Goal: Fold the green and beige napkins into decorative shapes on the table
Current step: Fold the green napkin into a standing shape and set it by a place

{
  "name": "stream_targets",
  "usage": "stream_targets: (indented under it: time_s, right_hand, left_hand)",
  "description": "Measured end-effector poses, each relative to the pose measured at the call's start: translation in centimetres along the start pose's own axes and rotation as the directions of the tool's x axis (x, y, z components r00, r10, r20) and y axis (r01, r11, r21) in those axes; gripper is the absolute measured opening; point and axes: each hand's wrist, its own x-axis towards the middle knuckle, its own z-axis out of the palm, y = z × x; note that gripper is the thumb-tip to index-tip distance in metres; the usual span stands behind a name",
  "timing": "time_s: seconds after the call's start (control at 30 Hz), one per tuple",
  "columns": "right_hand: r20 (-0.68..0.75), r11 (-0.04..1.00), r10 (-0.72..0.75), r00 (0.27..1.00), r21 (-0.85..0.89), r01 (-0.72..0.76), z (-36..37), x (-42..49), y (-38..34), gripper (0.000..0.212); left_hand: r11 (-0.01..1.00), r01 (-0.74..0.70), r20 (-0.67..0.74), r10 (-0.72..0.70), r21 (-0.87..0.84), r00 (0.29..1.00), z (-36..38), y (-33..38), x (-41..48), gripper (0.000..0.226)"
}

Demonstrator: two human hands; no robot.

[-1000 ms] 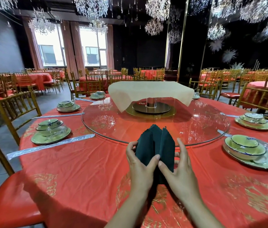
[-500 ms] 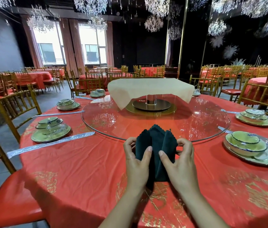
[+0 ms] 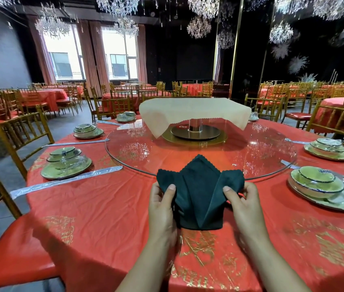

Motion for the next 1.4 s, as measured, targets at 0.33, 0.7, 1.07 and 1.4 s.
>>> stream_targets:
  time_s: [0.33, 0.7, 1.07, 1.4]
  right_hand:
    - [0.041, 0.943, 0.242, 0.969, 0.224, -0.245, -0.9, 0.3, 0.1, 0.008]
    - [-0.032, 0.860, 0.292, 0.956, 0.447, -0.248, 0.3, 0.2, 0.7, 0.011]
    - [-0.031, 0.727, 0.375, 0.927, 0.630, -0.273, -0.1, 0.8, 1.7, 0.017]
    - [-0.032, 0.826, 0.348, 0.937, 0.483, -0.290, -0.3, -0.5, 1.3, 0.052]
  left_hand:
    - [0.992, 0.083, -0.093, -0.091, -0.090, 0.991, -0.7, 0.1, -0.2, 0.023]
    - [0.992, 0.116, -0.135, -0.120, -0.041, 0.984, -1.1, -0.7, -0.1, 0.015]
    - [0.988, 0.145, -0.146, -0.150, -0.042, 0.978, -1.5, -1.3, -0.3, 0.015]
    - [0.971, 0.099, -0.019, -0.097, 0.219, 0.995, -1.8, -3.0, -1.0, 0.053]
